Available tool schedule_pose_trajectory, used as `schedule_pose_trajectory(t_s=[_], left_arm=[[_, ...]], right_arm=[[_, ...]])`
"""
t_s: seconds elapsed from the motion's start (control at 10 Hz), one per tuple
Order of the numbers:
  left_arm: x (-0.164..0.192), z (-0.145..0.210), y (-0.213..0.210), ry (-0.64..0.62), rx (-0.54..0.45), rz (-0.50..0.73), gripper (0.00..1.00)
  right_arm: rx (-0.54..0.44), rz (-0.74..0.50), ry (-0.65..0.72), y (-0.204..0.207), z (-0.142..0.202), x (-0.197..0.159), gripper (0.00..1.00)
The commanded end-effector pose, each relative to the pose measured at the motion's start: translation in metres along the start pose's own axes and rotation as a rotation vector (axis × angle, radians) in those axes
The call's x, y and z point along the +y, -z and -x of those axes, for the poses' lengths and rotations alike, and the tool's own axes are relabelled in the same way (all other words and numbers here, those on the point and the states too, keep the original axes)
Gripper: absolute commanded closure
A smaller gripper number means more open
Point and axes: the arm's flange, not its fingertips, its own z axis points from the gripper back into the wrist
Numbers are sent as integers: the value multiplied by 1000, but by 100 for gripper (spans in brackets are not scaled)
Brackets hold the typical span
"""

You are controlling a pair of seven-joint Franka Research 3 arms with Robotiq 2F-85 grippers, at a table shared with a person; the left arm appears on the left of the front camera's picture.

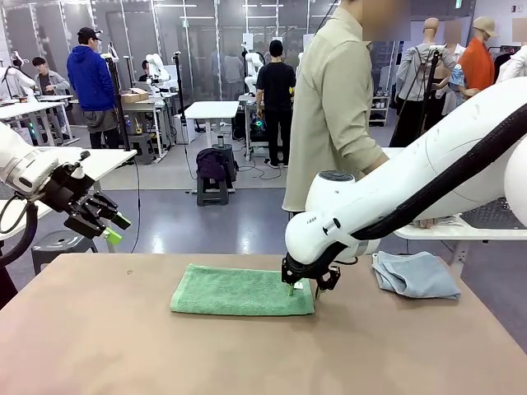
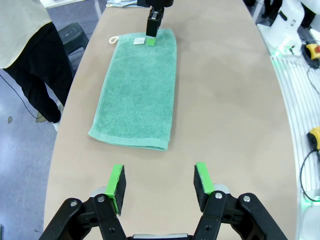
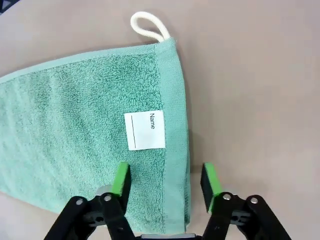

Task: Fold the towels and place them in the basket.
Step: When a person lays out a Towel with hook on the table, fold it in half twice.

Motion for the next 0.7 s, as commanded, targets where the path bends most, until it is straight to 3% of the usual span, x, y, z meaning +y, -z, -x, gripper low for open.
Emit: schedule_pose_trajectory(t_s=[0.0,0.1,0.5,0.6], left_arm=[[-3,-1,-2,2,-2,-2,30],[-3,-1,-2,2,-2,-2,30],[-3,-1,-2,2,-2,-2,30],[-3,-1,-2,2,-2,-2,30]], right_arm=[[-6,46,26,3,-4,10,32],[-12,48,20,3,-4,11,40],[2,61,26,9,-5,11,40],[3,63,24,10,-4,11,58]])
